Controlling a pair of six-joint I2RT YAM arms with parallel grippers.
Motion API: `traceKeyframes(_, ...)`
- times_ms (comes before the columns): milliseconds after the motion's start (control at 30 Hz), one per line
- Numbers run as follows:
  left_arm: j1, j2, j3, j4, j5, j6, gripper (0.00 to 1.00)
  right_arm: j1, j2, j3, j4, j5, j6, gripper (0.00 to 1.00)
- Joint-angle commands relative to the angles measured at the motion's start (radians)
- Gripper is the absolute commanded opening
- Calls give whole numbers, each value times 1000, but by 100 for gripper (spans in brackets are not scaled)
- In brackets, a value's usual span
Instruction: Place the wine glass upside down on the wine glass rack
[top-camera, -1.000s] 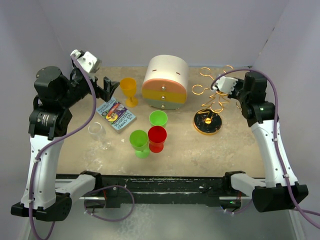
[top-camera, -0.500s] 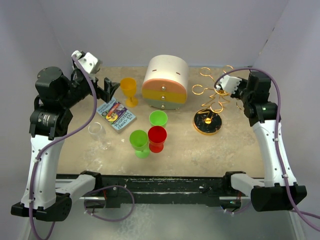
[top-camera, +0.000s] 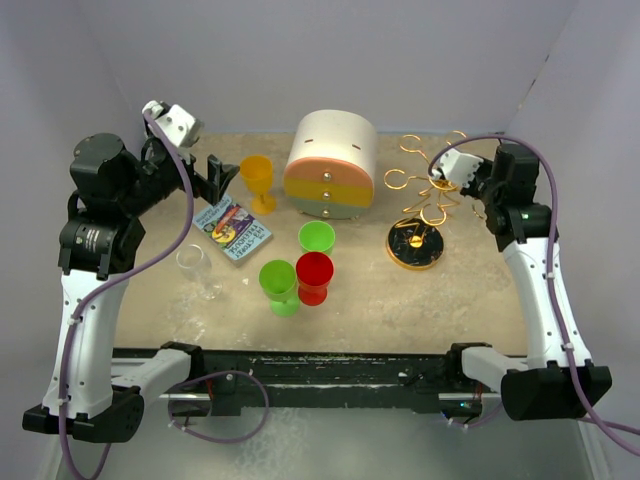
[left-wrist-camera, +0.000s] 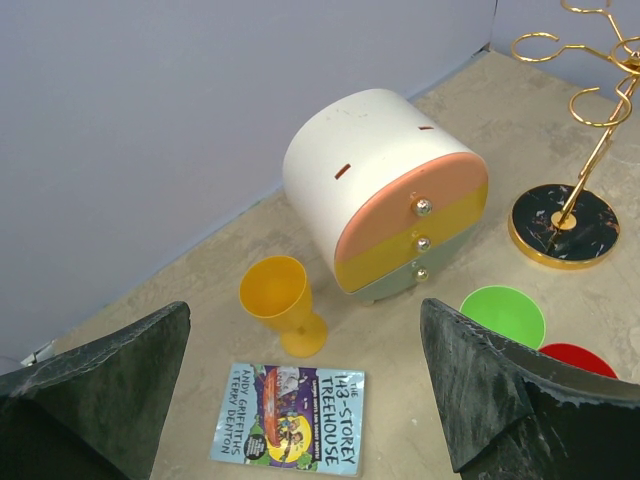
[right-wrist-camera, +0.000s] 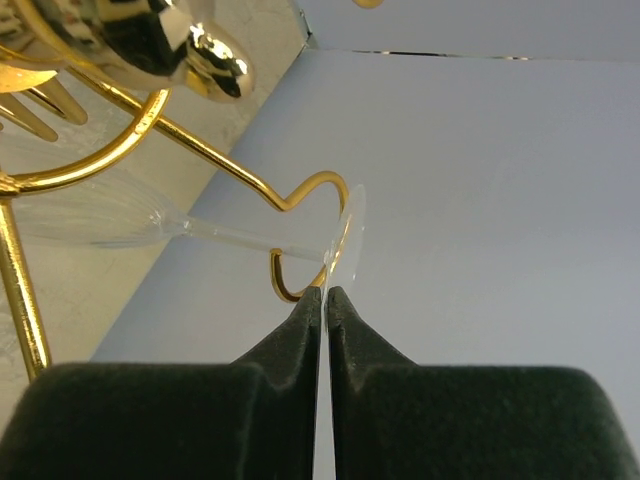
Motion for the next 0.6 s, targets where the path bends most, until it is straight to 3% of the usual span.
traceKeyframes(0,8,-15,-6,46,19,8,99,-6,-14,-10,37,-17,30,9)
traceKeyframes(567,9,-18,-8,48,17,10,99,-7,-53,-14,17,6,34,32)
